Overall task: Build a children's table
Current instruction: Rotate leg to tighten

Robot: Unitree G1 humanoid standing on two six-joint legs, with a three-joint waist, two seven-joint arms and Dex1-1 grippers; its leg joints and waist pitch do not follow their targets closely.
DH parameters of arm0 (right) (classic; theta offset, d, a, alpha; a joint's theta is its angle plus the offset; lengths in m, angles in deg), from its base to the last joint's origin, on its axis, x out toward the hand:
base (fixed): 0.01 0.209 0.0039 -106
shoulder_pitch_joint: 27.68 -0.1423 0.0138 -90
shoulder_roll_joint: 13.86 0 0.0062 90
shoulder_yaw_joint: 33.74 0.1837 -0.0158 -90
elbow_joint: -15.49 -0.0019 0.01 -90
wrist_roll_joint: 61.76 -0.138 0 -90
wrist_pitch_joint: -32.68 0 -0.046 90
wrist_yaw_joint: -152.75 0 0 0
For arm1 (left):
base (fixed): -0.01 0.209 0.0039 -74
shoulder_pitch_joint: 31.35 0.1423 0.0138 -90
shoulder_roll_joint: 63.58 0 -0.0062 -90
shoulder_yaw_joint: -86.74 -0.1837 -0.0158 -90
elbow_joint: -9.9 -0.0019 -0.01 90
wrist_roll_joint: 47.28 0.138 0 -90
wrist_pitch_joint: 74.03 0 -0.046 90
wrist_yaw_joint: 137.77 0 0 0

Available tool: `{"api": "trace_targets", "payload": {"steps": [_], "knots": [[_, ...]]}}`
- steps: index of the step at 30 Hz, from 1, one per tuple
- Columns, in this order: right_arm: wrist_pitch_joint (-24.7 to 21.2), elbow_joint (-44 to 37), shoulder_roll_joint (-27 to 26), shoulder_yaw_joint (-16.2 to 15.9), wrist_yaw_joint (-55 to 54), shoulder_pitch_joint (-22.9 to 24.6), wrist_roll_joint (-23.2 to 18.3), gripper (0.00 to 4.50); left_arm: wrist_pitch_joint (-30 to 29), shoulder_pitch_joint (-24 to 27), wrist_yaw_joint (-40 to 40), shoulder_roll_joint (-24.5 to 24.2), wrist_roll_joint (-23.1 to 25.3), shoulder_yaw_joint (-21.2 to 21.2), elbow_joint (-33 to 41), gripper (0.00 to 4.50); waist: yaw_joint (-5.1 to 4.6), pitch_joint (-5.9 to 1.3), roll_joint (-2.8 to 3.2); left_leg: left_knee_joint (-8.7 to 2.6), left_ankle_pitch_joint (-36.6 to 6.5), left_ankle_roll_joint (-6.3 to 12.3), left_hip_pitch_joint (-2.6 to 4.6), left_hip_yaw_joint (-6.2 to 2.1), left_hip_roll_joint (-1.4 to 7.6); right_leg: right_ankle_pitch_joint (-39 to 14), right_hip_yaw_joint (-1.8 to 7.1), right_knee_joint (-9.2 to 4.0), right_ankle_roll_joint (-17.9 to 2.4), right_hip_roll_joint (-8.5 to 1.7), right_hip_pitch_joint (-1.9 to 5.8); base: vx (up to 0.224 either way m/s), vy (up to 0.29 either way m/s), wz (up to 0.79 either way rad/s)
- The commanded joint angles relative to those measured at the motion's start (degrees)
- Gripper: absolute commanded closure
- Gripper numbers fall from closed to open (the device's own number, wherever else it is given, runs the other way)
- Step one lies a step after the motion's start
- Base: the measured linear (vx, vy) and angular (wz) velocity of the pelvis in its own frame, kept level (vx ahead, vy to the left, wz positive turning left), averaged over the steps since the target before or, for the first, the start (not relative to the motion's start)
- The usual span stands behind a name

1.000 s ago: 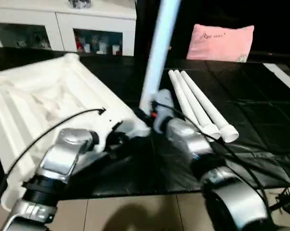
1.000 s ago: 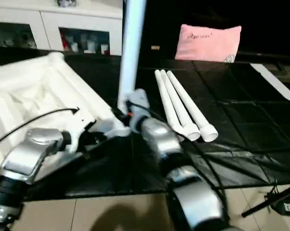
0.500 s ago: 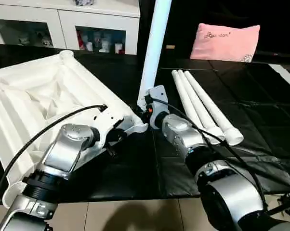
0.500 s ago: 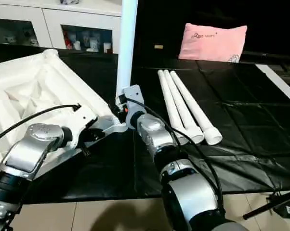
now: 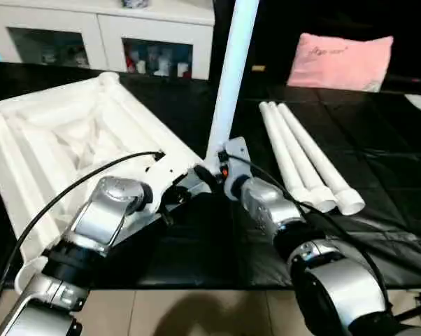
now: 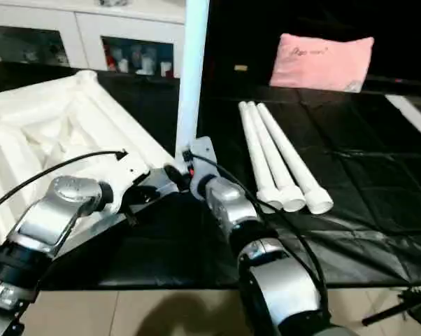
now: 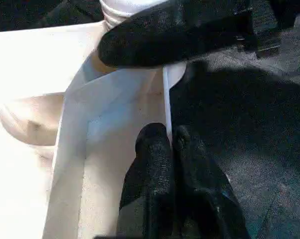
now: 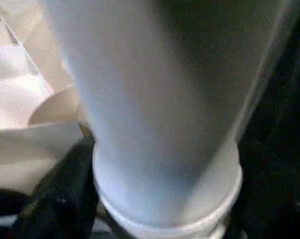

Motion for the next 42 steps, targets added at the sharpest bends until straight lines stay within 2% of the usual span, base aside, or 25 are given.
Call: {"api": "trace_targets", "payload": {"steps": [1,2,3,4,5,6,7,9,12,13,16,19,21,24,26,29,34,37,42], "knots": [[-0.41,-0.84,1.34,-0.90,2.63,3.11,1.17,0.62,2.08,-1.05,-0.64,-0.36,1.82,-2.52,-3.42,4.50,0.00,-2.82,2.19,-4.04,-8.05,-0.06,-0.79,0.92,0.66,-5.08,2.61,-3.47,-12.74,-3.57,3.14,0.000,0.000,0.00],[0.47,-2.34,1.91,-1.42,3.43,4.06,1.55,0.50,2.88,-1.29,-0.69,-0.47,2.14,-2.79,-4.22,4.50,0.17,-2.89,1.81,-3.84,-6.81,0.50,-0.80,1.10,0.59,-3.57,2.66,-3.37,-12.92,-3.57,3.22,0.000,0.000,0.00],[0.02,-3.91,2.25,-1.17,5.07,4.97,0.78,0.50,3.82,-1.52,-0.72,-0.54,2.41,-3.01,-5.04,4.50,0.49,-2.86,2.05,-3.85,-5.90,0.80,-0.95,1.04,0.57,-3.09,2.66,-3.32,-12.97,-3.63,3.44,0.000,0.000,0.00],[-0.04,-5.09,2.61,-1.20,5.97,5.68,0.56,0.43,4.63,-1.69,-0.85,-0.59,2.51,-3.16,-5.69,4.50,0.58,-2.86,2.01,-3.83,-5.86,0.96,-0.86,1.11,0.60,-3.13,2.66,-3.37,-13.00,-3.62,3.38,0.000,0.000,0.00],[-0.41,-7.32,3.12,-0.90,7.34,7.00,-0.25,0.31,5.66,-1.92,-1.13,-0.63,2.55,-3.32,-6.60,4.50,0.63,-2.80,2.41,-3.81,-5.96,1.03,-0.89,1.10,0.56,-3.41,2.66,-3.44,-13.15,-3.61,3.40,0.000,0.000,0.00],[-0.64,-8.25,3.28,-0.76,8.02,7.54,-0.68,0.19,6.09,-2.00,-1.28,-0.65,2.56,-3.40,-6.91,4.50,0.74,-2.81,2.28,-3.83,-6.00,1.11,-0.90,1.09,0.65,-3.48,2.70,-3.41,-13.08,-3.69,3.50,0.000,0.000,0.00],[-0.97,-11.17,4.03,-0.70,9.17,9.30,-1.28,0.11,7.82,-2.29,-1.91,-0.81,2.60,-3.83,-7.98,4.50,0.76,-2.72,2.75,-3.90,-6.09,1.11,-0.99,0.97,0.59,-3.72,2.69,-3.44,-13.02,-3.64,3.57,0.000,0.000,0.00],[-1.21,-14.42,5.05,-0.55,9.93,11.14,-1.84,0.02,9.36,-2.59,-2.64,-1.01,2.75,-4.44,-9.22,4.50,0.88,-2.74,2.38,-3.88,-6.29,1.16,-0.96,1.01,0.55,-4.80,2.67,-3.70,-12.51,-3.61,3.75,0.000,0.000,0.00],[-2.47,-20.11,6.54,-0.41,13.30,13.85,-3.32,0.02,12.03,-3.30,-3.42,-1.31,3.11,-5.36,-12.15,4.50,0.91,-2.70,2.65,-3.76,-5.88,1.50,-0.81,1.10,0.51,-4.05,2.63,-3.78,-12.63,-3.43,3.55,0.000,0.000,0.00],[-2.76,-21.17,6.70,-0.40,14.39,14.28,-3.83,0.02,12.58,-3.48,-3.51,-1.36,3.19,-5.48,-12.81,4.50,0.88,-2.80,2.45,-3.76,-5.43,1.58,-0.99,1.00,0.52,-3.52,2.66,-3.55,-12.68,-3.53,3.82,0.000,0.000,0.00],[-5.65,-28.80,8.74,-0.78,19.90,16.99,-6.31,0.02,16.46,-4.41,-4.93,-1.72,3.60,-6.23,-15.86,4.50,0.86,-2.68,2.42,-3.80,-6.27,1.83,-0.97,1.01,0.60,-5.16,2.66,-3.77,-12.52,-3.64,3.73,0.000,0.000,0.00],[-8.30,-32.21,10.31,-1.06,20.98,17.89,-6.69,0.02,18.97,-4.83,-6.13,-2.05,3.67,-6.49,-17.45,4.50,0.95,-2.68,2.34,-3.80,-6.08,1.94,-0.90,0.94,0.65,-6.61,2.66,-3.92,-11.74,-3.66,3.67,0.000,0.000,0.00],[-9.08,-33.52,11.45,-1.25,21.83,18.05,-6.77,0.02,20.13,-4.98,-7.07,-2.37,3.57,-6.61,-18.09,4.50,0.97,-2.74,1.87,-3.74,-4.82,1.93,-0.97,0.94,0.68,-5.87,2.67,-3.76,-11.74,-3.71,3.74,0.000,0.000,0.00],[-7.94,-36.34,15.47,-4.01,26.04,19.45,-4.34,0.02,23.60,-4.79,-10.86,-3.68,3.17,-7.67,-18.77,4.50,1.05,-2.86,1.82,-3.58,-3.28,2.12,-1.04,0.95,0.65,-3.48,2.63,-3.37,-12.21,-3.70,3.82,0.000,0.000,0.00],[-7.59,-36.87,16.60,-4.35,27.81,19.77,-4.09,0.02,24.58,-4.75,-12.15,-4.03,2.96,-7.93,-19.12,4.50,1.09,-2.95,1.61,-3.33,-1.90,2.94,-1.12,1.11,0.46,-0.76,2.66,-3.14,-12.73,-3.63,3.95,0.000,0.000,0.00],[-7.04,-37.60,18.22,-4.62,29.94,20.07,-3.86,0.02,26.49,-4.66,-14.44,-4.52,2.53,-8.20,-19.51,4.50,1.09,-2.91,1.48,-3.35,-2.50,3.23,-1.16,1.08,0.52,-2.12,2.64,-3.22,-12.74,-3.79,4.01,0.000,0.000,0.00],[-8.80,-38.90,22.13,-5.55,38.69,19.37,-6.39,0.02,31.75,-4.93,-19.59,-5.77,2.28,-8.95,-21.25,4.50,1.17,-2.97,1.43,-3.22,-2.74,4.12,-1.03,1.13,0.63,-2.24,2.61,-3.17,-13.27,-3.76,3.95,0.000,0.000,0.00],[-6.49,-36.33,23.45,-6.29,42.41,17.74,-6.29,0.02,34.28,-5.22,-23.56,-6.33,1.43,-9.02,-21.78,4.50,1.22,-3.03,1.17,-3.13,-2.42,4.37,-1.08,1.19,0.64,-1.86,2.60,-3.01,-13.83,-3.88,3.95,0.000,0.000,0.00],[-4.59,-33.26,23.68,-7.16,45.63,16.04,-5.44,0.02,35.47,-5.63,-26.05,-6.61,1.81,-9.49,-22.09,4.50,1.28,-3.14,1.21,-3.04,-1.55,4.51,-1.01,1.22,0.71,-0.83,2.52,-2.76,-14.58,-3.84,3.90,0.000,0.000,0.00]]}}
